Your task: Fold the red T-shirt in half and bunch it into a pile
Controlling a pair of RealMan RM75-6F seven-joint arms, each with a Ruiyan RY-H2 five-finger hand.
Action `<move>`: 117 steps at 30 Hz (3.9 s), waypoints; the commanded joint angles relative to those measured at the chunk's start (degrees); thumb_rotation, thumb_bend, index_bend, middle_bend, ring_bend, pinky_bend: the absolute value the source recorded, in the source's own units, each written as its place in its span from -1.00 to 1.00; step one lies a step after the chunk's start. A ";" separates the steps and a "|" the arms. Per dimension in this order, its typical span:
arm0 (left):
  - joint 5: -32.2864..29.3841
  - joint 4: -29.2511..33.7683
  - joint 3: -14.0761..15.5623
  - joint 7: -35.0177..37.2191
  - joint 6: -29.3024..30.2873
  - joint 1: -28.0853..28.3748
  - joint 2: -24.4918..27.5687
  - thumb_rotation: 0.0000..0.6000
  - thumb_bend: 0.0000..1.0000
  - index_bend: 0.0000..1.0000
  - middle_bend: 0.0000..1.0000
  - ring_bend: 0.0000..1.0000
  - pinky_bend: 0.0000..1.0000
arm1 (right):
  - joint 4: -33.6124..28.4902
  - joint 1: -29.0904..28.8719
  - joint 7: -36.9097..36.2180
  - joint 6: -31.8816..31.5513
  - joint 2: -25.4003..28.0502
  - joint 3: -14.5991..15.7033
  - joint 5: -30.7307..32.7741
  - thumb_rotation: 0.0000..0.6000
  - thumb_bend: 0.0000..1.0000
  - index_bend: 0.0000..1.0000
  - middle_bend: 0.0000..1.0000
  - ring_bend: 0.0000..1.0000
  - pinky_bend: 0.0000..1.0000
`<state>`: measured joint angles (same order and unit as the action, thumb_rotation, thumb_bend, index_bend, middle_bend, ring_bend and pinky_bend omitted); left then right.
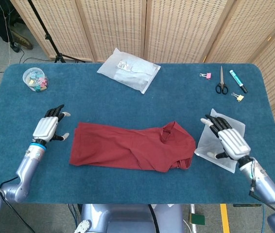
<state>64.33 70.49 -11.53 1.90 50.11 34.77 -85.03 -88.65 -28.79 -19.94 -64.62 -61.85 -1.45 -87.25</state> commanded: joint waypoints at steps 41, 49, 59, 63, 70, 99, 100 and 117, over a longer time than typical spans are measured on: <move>-12.66 -2.42 1.66 -16.24 -4.96 6.74 -6.33 1.00 -0.37 0.16 -1.00 -1.00 -1.00 | 0.16 7.19 -4.25 -10.15 -0.11 3.18 -8.52 1.00 -1.00 -1.00 -1.00 -1.00 -1.00; -12.22 -2.89 1.65 -16.12 -4.67 6.86 -6.90 1.00 -0.26 0.19 -1.00 -1.00 -1.00 | 0.13 7.25 -4.22 -10.05 -0.08 3.13 -8.66 1.00 -1.00 -1.00 -1.00 -1.00 -1.00; -10.19 -4.10 1.22 -14.69 -2.69 6.44 -7.75 1.00 0.12 0.43 -1.00 -1.00 -1.00 | 0.16 7.36 -4.38 -10.30 0.00 3.11 -9.06 1.00 -1.00 -1.00 -1.00 -1.00 -1.00; -9.99 -4.71 0.90 -14.73 -2.29 6.43 -7.76 1.00 0.14 0.44 -1.00 -1.00 -1.00 | 0.21 7.35 -4.40 -10.23 -0.01 3.06 -9.06 1.00 -1.00 -1.00 -1.00 -1.00 -1.00; -10.09 -5.45 0.75 -15.58 -2.27 6.22 -5.80 1.00 0.13 0.46 -1.00 -1.00 -1.00 | 0.24 7.38 -4.19 -10.14 -0.07 3.04 -9.10 1.00 -1.00 -1.00 -1.00 -1.00 -1.00; -6.83 -44.92 2.58 -3.70 -21.68 5.48 -4.33 1.00 0.10 0.49 -1.00 -1.00 -1.00 | -0.60 7.27 -1.96 -9.19 -0.48 3.12 -9.18 1.00 -1.00 -1.00 -1.00 -1.00 -1.00; -6.31 -46.62 2.56 -2.78 -22.62 5.76 -4.83 1.00 0.10 0.49 -1.00 -1.00 -1.00 | -0.61 7.25 -1.87 -9.14 -0.51 3.14 -9.20 1.00 -1.00 -1.00 -1.00 -1.00 -1.00; 3.01 -53.37 3.35 8.51 -23.16 6.85 -7.88 1.00 0.10 0.49 -1.00 -1.00 -1.00 | -0.73 7.29 -2.58 -9.39 -0.09 3.09 -9.31 1.00 -1.00 -1.00 -1.00 -1.00 -1.00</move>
<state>66.71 16.31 -8.26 9.37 26.19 41.74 -93.17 -89.37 -21.50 -22.49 -73.98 -61.95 1.64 -96.53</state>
